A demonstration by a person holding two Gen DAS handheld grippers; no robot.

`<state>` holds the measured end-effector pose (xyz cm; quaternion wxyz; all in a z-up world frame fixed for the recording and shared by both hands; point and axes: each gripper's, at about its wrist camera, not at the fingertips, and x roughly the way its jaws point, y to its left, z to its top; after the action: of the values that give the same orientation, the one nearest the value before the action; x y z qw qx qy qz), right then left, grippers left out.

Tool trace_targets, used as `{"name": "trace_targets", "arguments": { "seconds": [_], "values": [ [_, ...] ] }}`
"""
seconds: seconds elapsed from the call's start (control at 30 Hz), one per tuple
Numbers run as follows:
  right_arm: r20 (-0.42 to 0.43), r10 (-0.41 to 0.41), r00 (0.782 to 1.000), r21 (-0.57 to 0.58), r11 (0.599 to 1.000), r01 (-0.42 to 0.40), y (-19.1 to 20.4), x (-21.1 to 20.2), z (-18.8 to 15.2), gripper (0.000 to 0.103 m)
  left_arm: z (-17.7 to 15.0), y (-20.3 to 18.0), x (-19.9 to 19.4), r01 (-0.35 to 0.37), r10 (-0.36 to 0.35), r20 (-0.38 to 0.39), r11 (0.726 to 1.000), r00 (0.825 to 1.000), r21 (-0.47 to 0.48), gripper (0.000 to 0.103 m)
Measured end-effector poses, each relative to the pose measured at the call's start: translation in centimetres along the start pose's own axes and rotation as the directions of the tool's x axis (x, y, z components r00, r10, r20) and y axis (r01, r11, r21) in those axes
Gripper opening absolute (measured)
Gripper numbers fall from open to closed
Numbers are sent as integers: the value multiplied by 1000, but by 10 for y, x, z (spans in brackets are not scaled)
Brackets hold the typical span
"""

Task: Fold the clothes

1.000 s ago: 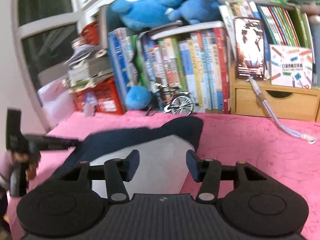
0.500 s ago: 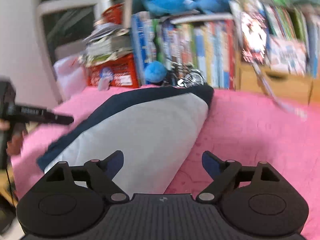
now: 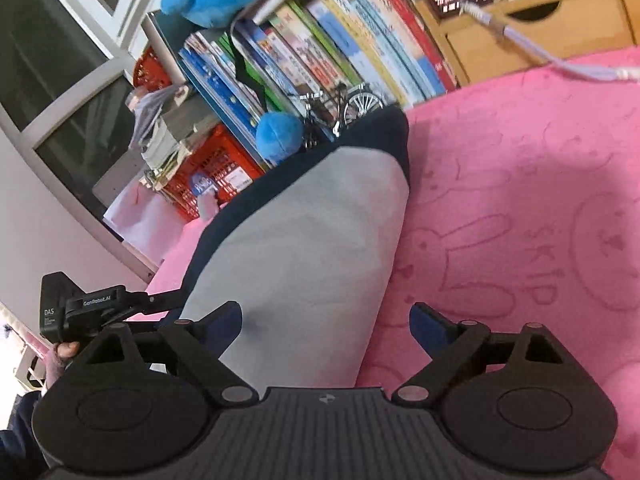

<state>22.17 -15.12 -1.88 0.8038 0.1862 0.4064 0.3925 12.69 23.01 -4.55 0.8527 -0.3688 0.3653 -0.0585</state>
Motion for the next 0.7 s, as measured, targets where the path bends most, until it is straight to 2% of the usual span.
{"name": "trace_targets", "arguments": {
  "seconds": [0.17,0.3,0.47,0.5,0.57,0.6,0.7],
  "values": [
    [-1,53,999,-1,999,-53,-1,15,5,102,0,3,-1,31,-31,-7,999,1000,15,56],
    [10,70,997,3,998,-70,-1,21,10,103,-1,4,0,52,-52,-5,999,999,15,54],
    [-20,103,995,19,995,-102,7,28,9,102,-4,6,2,64,-64,1,998,998,4,40],
    [-17,90,996,26,996,-89,8,28,10,98,-4,7,3,69,-69,4,998,998,-8,37],
    [-11,63,998,40,997,-63,9,26,11,79,-5,9,4,75,-75,11,997,997,-25,33],
    [-8,50,999,48,998,-50,9,26,11,67,-6,5,3,67,-67,16,998,998,-3,32],
    [1,56,998,98,994,-56,-1,20,14,54,-8,-7,4,51,-53,25,997,998,59,30]
  ]
}}
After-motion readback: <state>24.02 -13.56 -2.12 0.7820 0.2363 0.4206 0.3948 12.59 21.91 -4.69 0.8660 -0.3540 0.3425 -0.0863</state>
